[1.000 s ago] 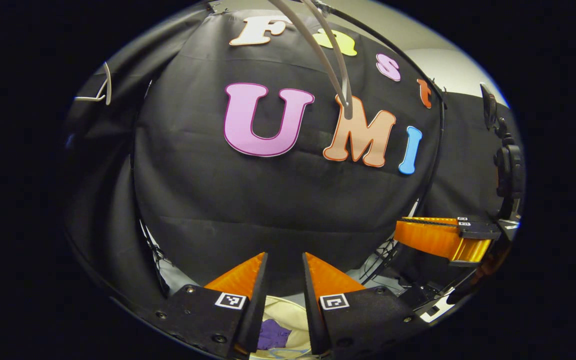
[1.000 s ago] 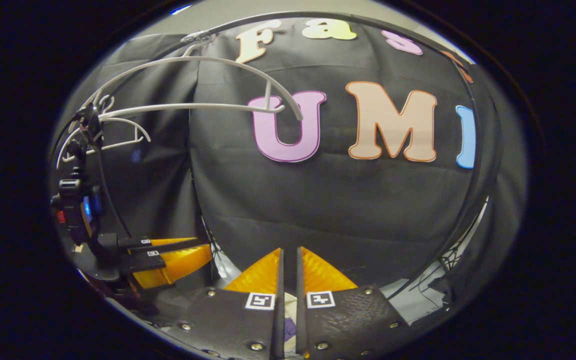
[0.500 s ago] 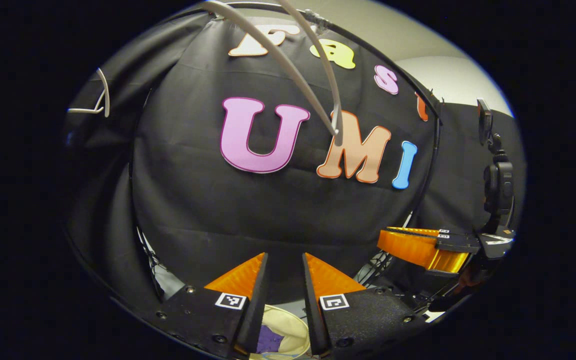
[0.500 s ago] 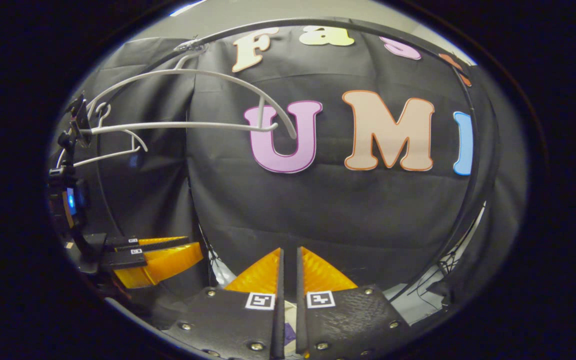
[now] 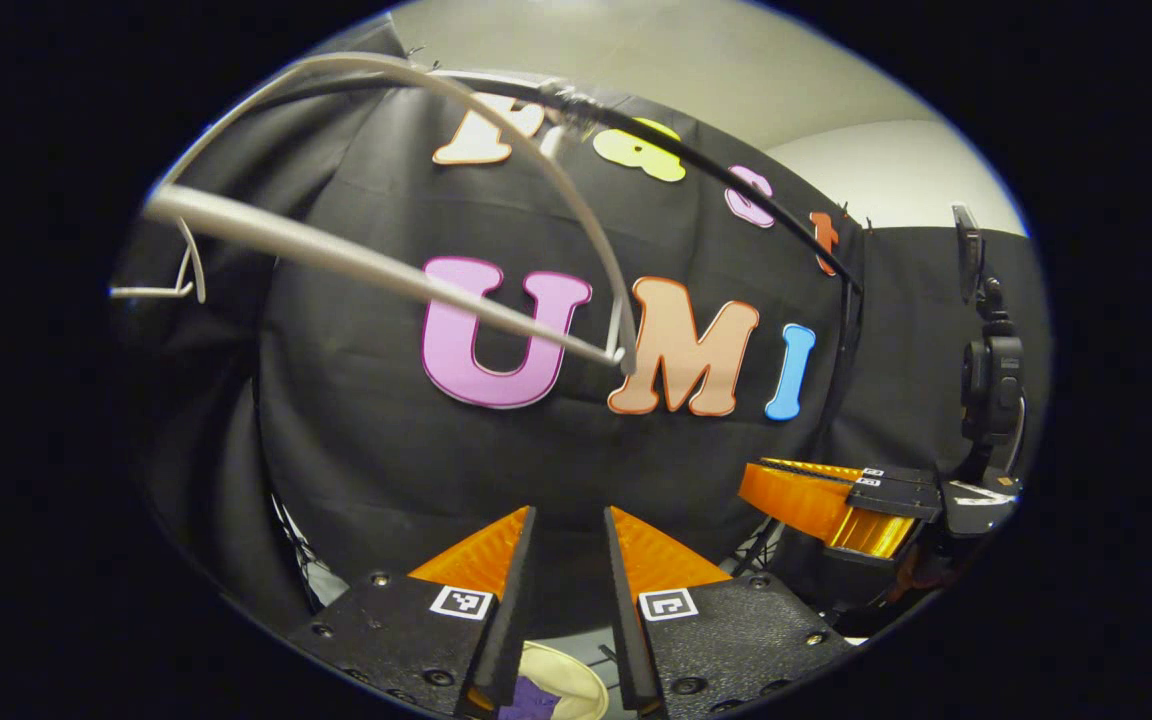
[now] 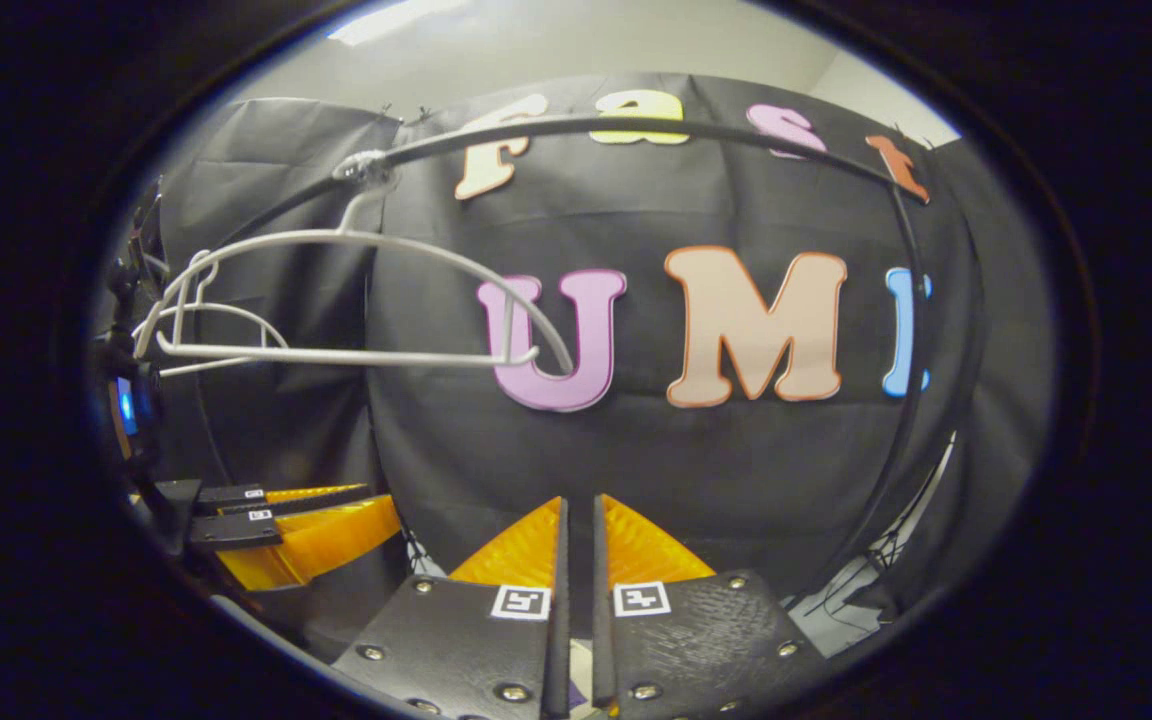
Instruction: Grasp the clothes on the hanger with both hands and then place them into the laundry hamper below.
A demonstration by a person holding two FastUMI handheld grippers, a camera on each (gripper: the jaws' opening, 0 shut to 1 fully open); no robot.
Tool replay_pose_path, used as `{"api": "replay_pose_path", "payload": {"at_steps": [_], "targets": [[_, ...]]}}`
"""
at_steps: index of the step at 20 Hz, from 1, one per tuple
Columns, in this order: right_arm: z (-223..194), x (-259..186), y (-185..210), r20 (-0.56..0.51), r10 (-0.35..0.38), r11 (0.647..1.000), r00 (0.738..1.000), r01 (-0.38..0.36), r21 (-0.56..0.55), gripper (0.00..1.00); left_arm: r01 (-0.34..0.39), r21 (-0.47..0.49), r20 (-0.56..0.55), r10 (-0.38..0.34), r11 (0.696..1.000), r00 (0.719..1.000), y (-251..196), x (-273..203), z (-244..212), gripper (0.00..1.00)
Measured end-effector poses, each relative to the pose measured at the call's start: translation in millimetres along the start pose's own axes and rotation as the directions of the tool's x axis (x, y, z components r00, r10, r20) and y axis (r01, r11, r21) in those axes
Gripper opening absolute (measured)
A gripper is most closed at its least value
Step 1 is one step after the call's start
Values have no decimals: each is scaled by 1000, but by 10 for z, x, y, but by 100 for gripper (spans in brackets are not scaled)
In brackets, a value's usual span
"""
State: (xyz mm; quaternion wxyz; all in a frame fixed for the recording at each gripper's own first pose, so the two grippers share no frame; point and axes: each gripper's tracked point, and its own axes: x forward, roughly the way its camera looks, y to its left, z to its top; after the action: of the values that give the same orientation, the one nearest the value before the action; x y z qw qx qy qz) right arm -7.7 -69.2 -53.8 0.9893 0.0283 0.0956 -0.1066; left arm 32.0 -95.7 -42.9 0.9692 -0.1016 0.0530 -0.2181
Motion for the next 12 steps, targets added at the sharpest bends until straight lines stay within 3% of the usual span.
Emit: {"api": "replay_pose_path", "payload": {"at_steps": [3,5,6,7,9,10,11,12], "targets": [[435,-138,-122,99,-22,1000,995,21,12,9,-8,66,77,3,998,997,-222,-15,406,39],[767,-275,-416,158,-51,999,986,48,22,5,2,83,101,-11,997,995,-429,4,598,39],[883,-320,-517,179,-69,997,981,64,34,9,9,83,113,-19,996,993,-515,6,685,39],[971,-359,-604,197,-78,997,977,71,43,9,19,76,128,-29,997,991,-599,22,771,31],[1103,-480,-802,229,-107,994,968,99,45,5,58,65,152,-67,996,986,-853,71,882,53],[1160,-536,-913,242,-117,993,963,110,40,5,75,68,159,-85,995,984,-954,73,926,68],[1198,-575,-1006,252,-129,992,959,123,39,13,83,70,162,-93,994,982,-1023,82,944,65],[1231,-616,-1111,265,-137,991,955,131,39,22,97,70,163,-108,993,981,-1104,87,942,76]]}}
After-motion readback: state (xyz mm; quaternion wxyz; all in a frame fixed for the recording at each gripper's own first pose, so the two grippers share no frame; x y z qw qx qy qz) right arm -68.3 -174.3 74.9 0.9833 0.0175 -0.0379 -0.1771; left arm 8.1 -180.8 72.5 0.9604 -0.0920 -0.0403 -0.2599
